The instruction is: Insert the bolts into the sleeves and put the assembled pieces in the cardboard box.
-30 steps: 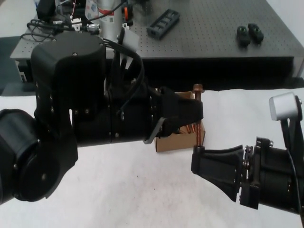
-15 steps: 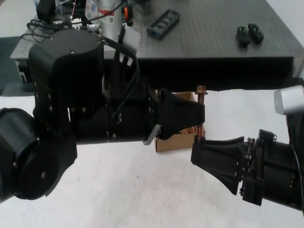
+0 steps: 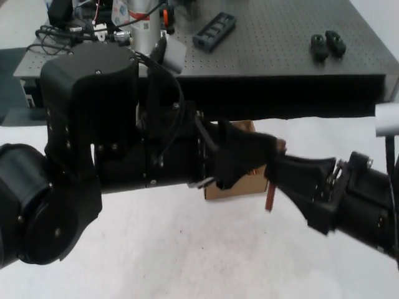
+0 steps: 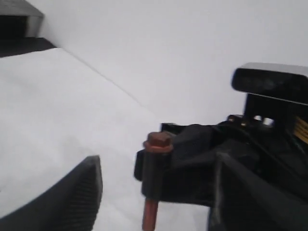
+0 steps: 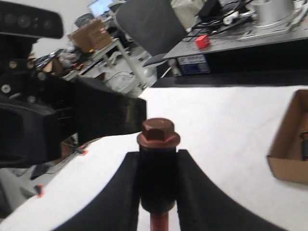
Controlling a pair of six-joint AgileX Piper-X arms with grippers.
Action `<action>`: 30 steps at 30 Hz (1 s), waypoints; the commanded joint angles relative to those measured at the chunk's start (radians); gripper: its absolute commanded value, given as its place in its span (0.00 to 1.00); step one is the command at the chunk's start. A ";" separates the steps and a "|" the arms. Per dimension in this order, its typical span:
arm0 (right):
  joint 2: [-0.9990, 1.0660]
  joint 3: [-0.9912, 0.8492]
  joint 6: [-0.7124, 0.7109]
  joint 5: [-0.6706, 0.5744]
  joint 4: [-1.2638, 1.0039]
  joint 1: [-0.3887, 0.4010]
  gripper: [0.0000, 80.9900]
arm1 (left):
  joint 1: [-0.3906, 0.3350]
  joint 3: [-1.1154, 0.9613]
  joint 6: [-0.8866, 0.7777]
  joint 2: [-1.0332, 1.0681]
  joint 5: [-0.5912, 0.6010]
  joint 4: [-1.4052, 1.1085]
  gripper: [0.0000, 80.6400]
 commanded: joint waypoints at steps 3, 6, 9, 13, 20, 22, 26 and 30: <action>0.250 -0.157 -0.146 0.068 0.056 -0.083 0.01 | 0.019 -0.004 0.034 -0.012 -0.128 0.090 0.58; 0.451 -0.310 -0.218 0.115 0.099 -0.091 0.01 | 0.037 -0.004 0.037 -0.012 -0.223 0.174 0.43; 0.653 -0.470 -0.288 0.190 0.151 -0.091 0.01 | 0.049 -0.004 0.068 -0.015 -0.226 0.227 0.20; 0.905 -0.690 -0.304 0.270 0.247 -0.091 0.01 | 0.050 -0.004 0.121 -0.032 -0.231 0.290 0.00; 1.184 -0.965 -0.313 0.312 0.390 -0.098 0.01 | 0.050 0.084 0.128 -0.121 -0.335 0.309 0.00; 1.221 -0.993 -0.313 0.351 0.406 -0.100 0.01 | 0.050 0.128 0.124 -0.161 -0.363 0.309 0.00; 1.250 -1.006 -0.313 0.364 0.448 -0.116 0.06 | 0.050 0.217 0.122 -0.255 -0.367 0.309 0.00; 1.252 -1.006 -0.328 0.362 0.486 -0.138 0.33 | 0.050 0.298 0.082 -0.358 -0.394 0.309 0.00</action>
